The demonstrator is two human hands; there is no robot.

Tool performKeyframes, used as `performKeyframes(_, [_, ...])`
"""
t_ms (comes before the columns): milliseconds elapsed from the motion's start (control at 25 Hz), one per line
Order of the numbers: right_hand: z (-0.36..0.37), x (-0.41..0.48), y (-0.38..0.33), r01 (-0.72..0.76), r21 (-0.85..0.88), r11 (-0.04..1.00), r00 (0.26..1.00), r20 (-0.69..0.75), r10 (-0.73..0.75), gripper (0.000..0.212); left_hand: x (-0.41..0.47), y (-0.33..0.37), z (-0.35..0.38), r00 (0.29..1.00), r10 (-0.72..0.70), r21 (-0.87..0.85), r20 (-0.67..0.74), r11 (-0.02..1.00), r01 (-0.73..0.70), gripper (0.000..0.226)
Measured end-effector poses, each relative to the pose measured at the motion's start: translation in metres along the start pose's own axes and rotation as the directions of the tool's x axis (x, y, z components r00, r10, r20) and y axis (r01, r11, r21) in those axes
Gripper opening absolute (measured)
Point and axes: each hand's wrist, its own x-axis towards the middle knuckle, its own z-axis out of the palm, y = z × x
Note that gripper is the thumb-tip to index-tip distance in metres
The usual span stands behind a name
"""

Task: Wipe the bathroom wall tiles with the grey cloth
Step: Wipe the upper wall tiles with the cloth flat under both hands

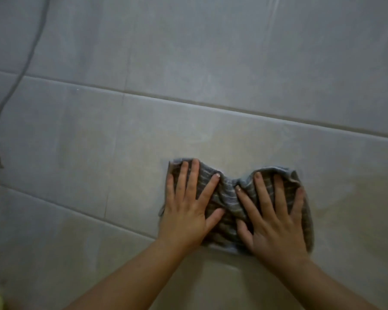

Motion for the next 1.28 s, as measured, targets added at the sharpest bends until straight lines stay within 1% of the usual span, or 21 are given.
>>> performKeyframes(80, [-0.002,0.002,0.006,0.06,0.01,0.998,0.998,-0.003,-0.06,0.067,0.006,0.0,-0.004,1.0,-0.007,-0.004,0.008,1.0,0.007,0.074])
performKeyframes(160, [-0.005,0.027,0.022,0.047,0.01,0.999,0.998,-0.043,-0.047,0.064,0.037,0.004,-0.013,1.0,-0.019,-0.008,-0.005,1.0,0.019,0.074])
performKeyframes(280, [-0.009,0.073,0.062,-0.099,-0.016,0.995,0.991,-0.088,0.097,0.064,0.1,0.014,-0.025,0.996,-0.079,-0.047,-0.035,0.996,0.077,0.073])
performKeyframes(360, [-0.013,0.076,0.086,-0.17,-0.025,0.985,0.982,-0.085,0.168,0.065,0.119,0.035,-0.027,0.995,-0.097,-0.039,-0.032,0.995,0.096,0.073])
performKeyframes(440, [-0.014,0.05,0.091,-0.219,-0.013,0.976,0.972,-0.091,0.216,0.065,0.105,0.058,-0.021,0.997,-0.072,-0.017,-0.036,0.997,0.071,0.073])
performKeyframes(520, [-0.013,0.008,0.079,-0.223,0.0,0.975,0.973,-0.065,0.223,0.067,0.071,0.071,-0.011,1.0,-0.01,0.001,-0.025,1.0,0.01,0.073])
performKeyframes(640, [-0.013,-0.033,0.061,-0.129,0.006,0.992,0.992,0.018,0.129,0.071,0.03,0.072,-0.004,0.999,0.044,0.024,0.017,0.999,-0.044,0.075])
performKeyframes(720, [-0.016,-0.026,0.071,-0.09,0.005,0.996,0.996,0.027,0.09,0.07,0.039,0.075,-0.009,0.998,0.03,0.019,0.049,0.999,-0.031,0.076])
performKeyframes(760, [-0.017,-0.015,0.082,-0.103,-0.007,0.995,0.995,0.012,0.103,0.068,0.055,0.079,-0.014,0.998,0.012,0.007,0.058,1.0,-0.012,0.076])
performKeyframes(840, [-0.023,0.009,0.115,-0.178,-0.033,0.983,0.984,-0.012,0.178,0.067,0.096,0.095,-0.025,0.995,-0.03,-0.032,0.097,0.999,0.033,0.078])
performKeyframes(920, [-0.027,0.019,0.147,-0.236,-0.048,0.971,0.972,-0.013,0.235,0.067,0.123,0.115,-0.031,0.992,-0.039,-0.045,0.121,0.998,0.045,0.079])
performKeyframes(1000, [-0.028,0.005,0.157,-0.28,-0.04,0.959,0.96,-0.031,0.279,0.067,0.12,0.134,-0.027,0.997,-0.007,-0.033,0.072,0.999,0.01,0.078])
performKeyframes(1080, [-0.026,-0.026,0.148,-0.315,-0.024,0.949,0.949,-0.036,0.314,0.068,0.092,0.146,-0.016,0.998,0.058,-0.019,0.031,0.998,-0.057,0.077])
performKeyframes(1120, [-0.026,-0.044,0.141,-0.314,-0.016,0.949,0.949,-0.014,0.314,0.069,0.074,0.149,-0.009,0.995,0.095,-0.012,0.024,0.995,-0.095,0.077])
performKeyframes(1200, [-0.027,-0.072,0.129,-0.261,-0.026,0.965,0.964,0.053,0.262,0.071,0.048,0.153,-0.002,0.989,0.143,0.0,0.034,0.99,-0.143,0.077])
performKeyframes(1280, [-0.03,-0.075,0.136,-0.197,-0.032,0.98,0.976,0.09,0.199,0.072,0.049,0.156,-0.004,0.988,0.151,-0.003,0.037,0.988,-0.151,0.078])
